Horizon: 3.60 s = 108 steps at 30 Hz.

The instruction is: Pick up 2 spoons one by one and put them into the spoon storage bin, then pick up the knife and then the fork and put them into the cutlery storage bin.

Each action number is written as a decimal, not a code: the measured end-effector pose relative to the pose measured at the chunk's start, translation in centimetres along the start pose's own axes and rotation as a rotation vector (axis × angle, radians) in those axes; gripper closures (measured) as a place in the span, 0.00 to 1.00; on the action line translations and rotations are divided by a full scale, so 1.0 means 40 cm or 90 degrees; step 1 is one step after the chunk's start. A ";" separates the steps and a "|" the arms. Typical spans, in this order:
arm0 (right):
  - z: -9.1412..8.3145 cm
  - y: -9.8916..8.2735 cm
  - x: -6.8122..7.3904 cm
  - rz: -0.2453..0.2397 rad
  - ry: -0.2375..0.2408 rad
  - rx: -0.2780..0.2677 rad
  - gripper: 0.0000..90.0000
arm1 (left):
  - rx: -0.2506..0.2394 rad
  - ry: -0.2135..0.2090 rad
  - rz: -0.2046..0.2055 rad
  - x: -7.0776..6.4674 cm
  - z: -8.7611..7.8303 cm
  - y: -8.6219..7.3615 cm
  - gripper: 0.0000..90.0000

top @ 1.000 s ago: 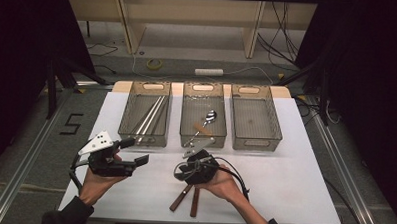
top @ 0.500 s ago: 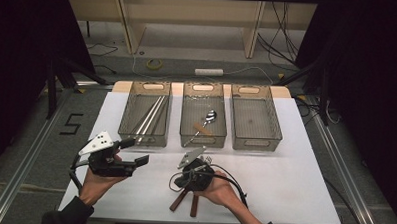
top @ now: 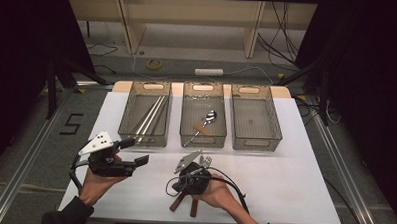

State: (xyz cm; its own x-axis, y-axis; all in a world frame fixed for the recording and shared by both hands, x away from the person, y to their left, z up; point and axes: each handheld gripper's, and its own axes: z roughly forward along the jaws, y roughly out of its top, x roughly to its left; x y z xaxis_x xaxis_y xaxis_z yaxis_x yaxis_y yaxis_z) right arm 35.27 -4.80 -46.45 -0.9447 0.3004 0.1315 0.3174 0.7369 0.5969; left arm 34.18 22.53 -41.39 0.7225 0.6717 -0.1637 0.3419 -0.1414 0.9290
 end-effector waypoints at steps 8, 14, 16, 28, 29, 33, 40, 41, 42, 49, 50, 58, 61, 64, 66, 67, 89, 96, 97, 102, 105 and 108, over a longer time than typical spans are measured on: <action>0.015 -0.001 0.008 -0.004 0.009 0.013 1.00 | 0.000 0.001 -0.002 0.001 0.000 0.000 0.18; 0.025 -0.002 0.013 -0.007 0.013 0.018 1.00 | 0.002 0.001 -0.004 0.001 0.003 0.000 0.18; 0.027 -0.003 0.014 -0.009 0.016 0.022 1.00 | 0.002 0.001 -0.004 0.001 0.002 0.000 0.18; 0.045 -0.004 0.016 -0.022 0.026 0.049 1.00 | 0.000 0.005 -0.005 0.002 -0.004 -0.003 0.18; 0.045 -0.004 0.016 -0.022 0.028 0.050 1.00 | 0.001 0.005 -0.006 0.002 -0.004 -0.003 0.18; 0.048 -0.006 0.018 -0.017 0.036 0.059 1.00 | 0.000 0.004 -0.004 0.001 -0.003 -0.002 0.18; 0.040 -0.008 0.017 -0.019 0.047 0.078 1.00 | 0.001 0.004 -0.005 0.003 0.001 -0.001 0.18; 0.041 -0.010 0.018 -0.024 0.045 0.076 1.00 | 0.001 0.004 -0.004 0.003 0.001 -0.001 0.18; 0.040 -0.010 0.018 -0.024 0.045 0.079 1.00 | 0.002 0.004 -0.003 0.003 0.000 -0.001 0.18; 0.025 -0.020 0.019 -0.031 0.052 0.105 1.00 | 0.002 0.004 -0.003 0.002 -0.003 -0.002 0.18; 0.022 -0.023 0.019 -0.029 0.051 0.105 1.00 | 0.001 0.004 -0.003 0.003 -0.003 -0.002 0.18; -0.009 -0.051 0.011 -0.027 0.056 0.129 1.00 | 0.001 0.004 -0.003 0.003 -0.004 -0.003 0.18; -0.026 -0.067 0.004 -0.020 0.052 0.136 1.00 | 0.000 0.004 -0.005 0.004 -0.004 -0.003 0.18; -0.045 -0.086 -0.008 -0.012 0.046 0.141 1.00 | 0.001 0.004 -0.004 0.003 -0.003 -0.003 0.18; -0.058 -0.098 -0.016 0.002 0.039 0.142 1.00 | 0.002 0.004 -0.002 0.003 -0.002 -0.003 0.18; -0.065 -0.103 -0.021 0.005 0.037 0.146 1.00 | 0.002 0.004 -0.002 0.003 -0.002 -0.003 0.18; -0.101 -0.127 -0.069 0.033 -0.003 0.165 1.00 | 0.002 0.005 -0.001 0.002 -0.004 -0.003 0.18; -0.101 -0.126 -0.071 0.024 -0.005 0.170 1.00 | 0.002 0.005 0.000 0.002 -0.005 -0.003 0.18; -0.102 -0.126 -0.071 0.024 -0.006 0.170 1.00 | 0.001 0.005 0.000 0.002 -0.004 -0.003 0.18; -0.122 -0.109 -0.060 0.013 0.000 0.145 0.93 | 0.002 0.005 -0.001 0.002 -0.004 -0.003 0.18; -0.143 -0.095 -0.060 0.015 -0.010 0.121 0.82 | 0.000 0.006 -0.003 0.002 -0.004 -0.003 0.18; -0.165 -0.081 -0.071 0.015 -0.028 0.098 0.69 | 0.000 0.006 -0.003 0.002 -0.005 -0.003 0.18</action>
State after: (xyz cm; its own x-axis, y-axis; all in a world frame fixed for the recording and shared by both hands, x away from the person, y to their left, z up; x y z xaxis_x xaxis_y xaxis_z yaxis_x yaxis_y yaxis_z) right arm 36.37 -12.04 -43.55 -0.9332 0.3431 0.1069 0.3519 0.8121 0.4654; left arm 34.07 22.72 -41.47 0.7158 0.6786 -0.1647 0.3449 -0.1386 0.9284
